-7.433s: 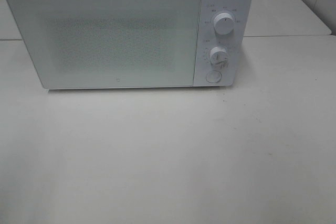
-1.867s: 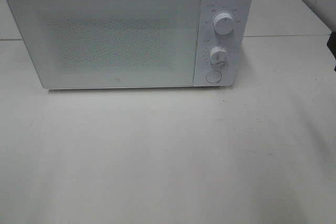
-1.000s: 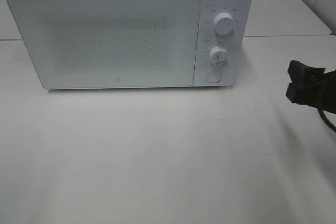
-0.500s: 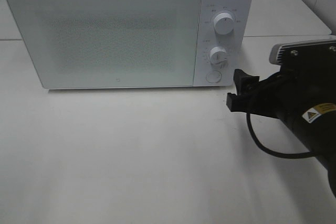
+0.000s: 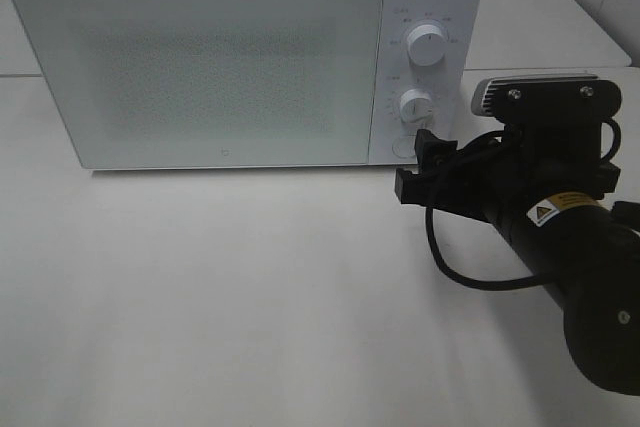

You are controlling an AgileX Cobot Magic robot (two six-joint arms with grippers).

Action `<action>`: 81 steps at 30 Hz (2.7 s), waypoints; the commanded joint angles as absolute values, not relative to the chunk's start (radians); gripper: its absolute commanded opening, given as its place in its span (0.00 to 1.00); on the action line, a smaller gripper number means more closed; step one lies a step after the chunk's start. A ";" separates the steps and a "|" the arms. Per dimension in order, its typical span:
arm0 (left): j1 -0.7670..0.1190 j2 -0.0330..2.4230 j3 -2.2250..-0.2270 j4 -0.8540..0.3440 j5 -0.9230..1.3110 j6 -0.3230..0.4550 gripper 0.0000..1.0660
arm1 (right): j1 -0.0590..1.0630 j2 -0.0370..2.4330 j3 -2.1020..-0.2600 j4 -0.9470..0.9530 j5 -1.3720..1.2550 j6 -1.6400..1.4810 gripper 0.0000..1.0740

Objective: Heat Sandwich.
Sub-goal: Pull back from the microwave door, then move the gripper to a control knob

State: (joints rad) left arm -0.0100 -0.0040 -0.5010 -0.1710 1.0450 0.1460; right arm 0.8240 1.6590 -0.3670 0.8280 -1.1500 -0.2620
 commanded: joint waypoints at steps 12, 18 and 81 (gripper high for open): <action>-0.006 -0.030 -0.500 -0.176 1.035 0.144 0.95 | 0.829 1.657 -0.374 0.828 -1.158 -0.268 0.71; -0.006 -0.030 -0.500 -0.176 1.035 0.144 0.95 | 0.825 1.709 -0.393 0.821 -1.182 -0.268 0.71; -0.006 -0.030 -0.500 -0.176 1.035 0.144 0.95 | 0.605 2.063 -0.792 0.679 -1.136 -0.274 0.71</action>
State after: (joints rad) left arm -0.0100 -0.0040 -0.5010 -0.1710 1.0450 0.1460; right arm 0.6100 2.0610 -0.7820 0.7000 -1.1280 -0.2620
